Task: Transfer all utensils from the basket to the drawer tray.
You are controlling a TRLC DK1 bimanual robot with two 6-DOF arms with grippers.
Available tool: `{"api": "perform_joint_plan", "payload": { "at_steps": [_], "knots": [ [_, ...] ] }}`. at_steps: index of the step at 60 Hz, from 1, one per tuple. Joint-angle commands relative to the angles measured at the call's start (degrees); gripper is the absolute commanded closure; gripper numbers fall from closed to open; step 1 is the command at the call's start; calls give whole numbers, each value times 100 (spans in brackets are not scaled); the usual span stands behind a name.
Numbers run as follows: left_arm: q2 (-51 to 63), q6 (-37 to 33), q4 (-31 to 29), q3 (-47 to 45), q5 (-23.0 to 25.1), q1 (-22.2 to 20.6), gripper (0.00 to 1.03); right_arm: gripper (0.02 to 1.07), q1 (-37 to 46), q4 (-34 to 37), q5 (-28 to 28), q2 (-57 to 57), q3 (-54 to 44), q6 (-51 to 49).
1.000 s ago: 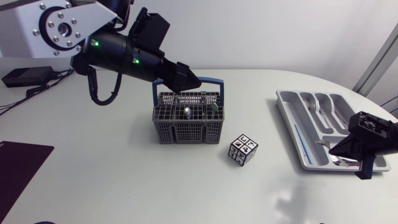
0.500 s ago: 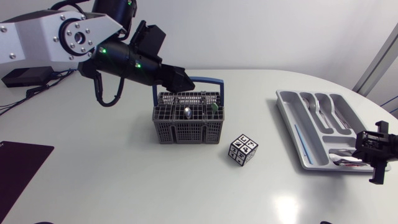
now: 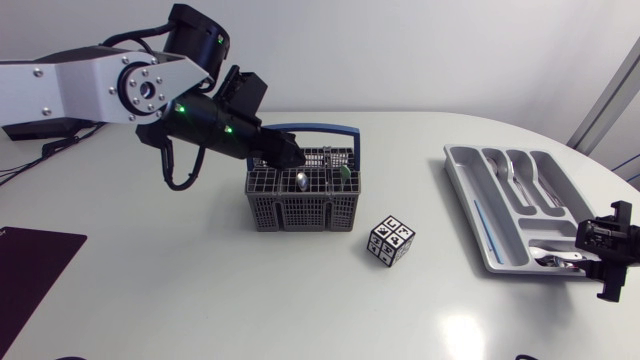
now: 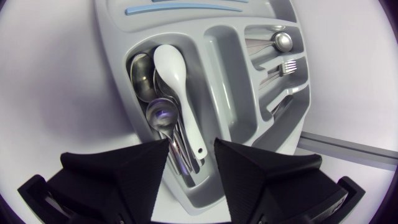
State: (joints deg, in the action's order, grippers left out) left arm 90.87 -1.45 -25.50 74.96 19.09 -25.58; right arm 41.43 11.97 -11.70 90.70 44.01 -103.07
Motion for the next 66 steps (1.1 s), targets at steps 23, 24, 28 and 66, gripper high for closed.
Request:
{"api": "perform_joint_plan", "payload": {
  "at_steps": [23,24,28,66],
  "knots": [
    [581,172,-78,-51,-292,1,32,20,-671,1642,-403,-1599,108,1931],
    [590,172,-70,-51,-292,1,34,20,-715,1669,-403,-1652,99,2001],
    [651,207,-70,-25,-301,1,39,20,-1084,1844,-403,-1977,38,2396],
    [1258,330,54,423,-301,-43,54,20,-3888,2416,335,-3234,-156,4400]
  ]
}}
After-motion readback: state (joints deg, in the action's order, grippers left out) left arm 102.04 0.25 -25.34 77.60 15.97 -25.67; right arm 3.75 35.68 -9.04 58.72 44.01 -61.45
